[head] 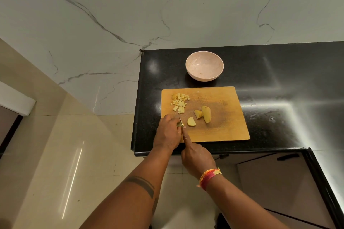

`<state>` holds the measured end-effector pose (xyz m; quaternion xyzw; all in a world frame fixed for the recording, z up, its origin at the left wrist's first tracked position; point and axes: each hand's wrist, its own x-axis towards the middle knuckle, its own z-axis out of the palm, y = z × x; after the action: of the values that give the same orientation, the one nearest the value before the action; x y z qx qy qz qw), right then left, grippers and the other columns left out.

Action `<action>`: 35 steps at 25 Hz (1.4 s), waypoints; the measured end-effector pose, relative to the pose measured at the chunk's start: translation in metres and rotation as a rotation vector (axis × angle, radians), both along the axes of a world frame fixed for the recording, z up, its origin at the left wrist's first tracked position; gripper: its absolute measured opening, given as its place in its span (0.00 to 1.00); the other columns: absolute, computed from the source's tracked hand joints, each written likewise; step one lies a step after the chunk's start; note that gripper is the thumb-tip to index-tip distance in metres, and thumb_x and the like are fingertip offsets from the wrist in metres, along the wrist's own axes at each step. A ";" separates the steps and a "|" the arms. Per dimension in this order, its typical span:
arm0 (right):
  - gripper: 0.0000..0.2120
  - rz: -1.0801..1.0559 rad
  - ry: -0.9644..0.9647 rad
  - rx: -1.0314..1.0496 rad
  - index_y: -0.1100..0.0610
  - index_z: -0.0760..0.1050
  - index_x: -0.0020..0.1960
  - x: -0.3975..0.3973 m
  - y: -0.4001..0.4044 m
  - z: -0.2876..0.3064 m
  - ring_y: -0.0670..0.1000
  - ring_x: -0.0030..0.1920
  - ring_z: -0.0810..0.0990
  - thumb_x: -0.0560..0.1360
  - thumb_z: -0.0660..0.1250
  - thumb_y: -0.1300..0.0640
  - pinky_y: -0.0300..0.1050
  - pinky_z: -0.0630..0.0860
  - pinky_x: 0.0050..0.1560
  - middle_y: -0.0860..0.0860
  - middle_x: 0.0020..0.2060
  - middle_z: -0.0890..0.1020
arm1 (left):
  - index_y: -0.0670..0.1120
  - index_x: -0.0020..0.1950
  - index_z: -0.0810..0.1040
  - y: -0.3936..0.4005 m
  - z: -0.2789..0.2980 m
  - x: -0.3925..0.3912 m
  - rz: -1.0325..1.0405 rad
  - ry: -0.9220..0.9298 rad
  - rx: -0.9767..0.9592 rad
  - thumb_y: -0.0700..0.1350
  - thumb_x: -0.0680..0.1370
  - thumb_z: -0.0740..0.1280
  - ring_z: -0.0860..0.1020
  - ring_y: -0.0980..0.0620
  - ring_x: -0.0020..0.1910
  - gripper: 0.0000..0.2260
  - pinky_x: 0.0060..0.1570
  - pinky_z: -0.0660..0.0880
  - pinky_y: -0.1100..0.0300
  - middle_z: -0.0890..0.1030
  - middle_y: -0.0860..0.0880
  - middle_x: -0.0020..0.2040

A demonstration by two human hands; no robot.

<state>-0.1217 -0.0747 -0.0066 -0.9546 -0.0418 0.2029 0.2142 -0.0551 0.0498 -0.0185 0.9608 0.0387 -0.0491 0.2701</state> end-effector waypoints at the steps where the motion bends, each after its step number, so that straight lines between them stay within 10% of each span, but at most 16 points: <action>1: 0.38 0.002 0.008 0.001 0.46 0.32 0.82 -0.005 -0.002 0.001 0.47 0.31 0.74 0.83 0.54 0.55 0.45 0.73 0.31 0.50 0.36 0.77 | 0.48 0.68 0.78 -0.001 0.000 0.000 -0.001 -0.002 0.012 0.48 0.83 0.65 0.70 0.51 0.65 0.15 0.63 0.75 0.54 0.73 0.50 0.65; 35: 0.37 -0.082 0.025 0.140 0.41 0.37 0.82 -0.017 -0.020 0.009 0.49 0.31 0.78 0.82 0.55 0.55 0.46 0.74 0.30 0.48 0.32 0.78 | 0.54 0.74 0.73 0.002 -0.002 0.006 -0.006 0.007 -0.027 0.49 0.81 0.67 0.71 0.52 0.64 0.20 0.62 0.76 0.56 0.68 0.52 0.65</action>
<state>-0.1385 -0.0943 0.0024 -0.9356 -0.0142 0.2023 0.2891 -0.0494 0.0516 -0.0208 0.9569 0.0362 -0.0537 0.2830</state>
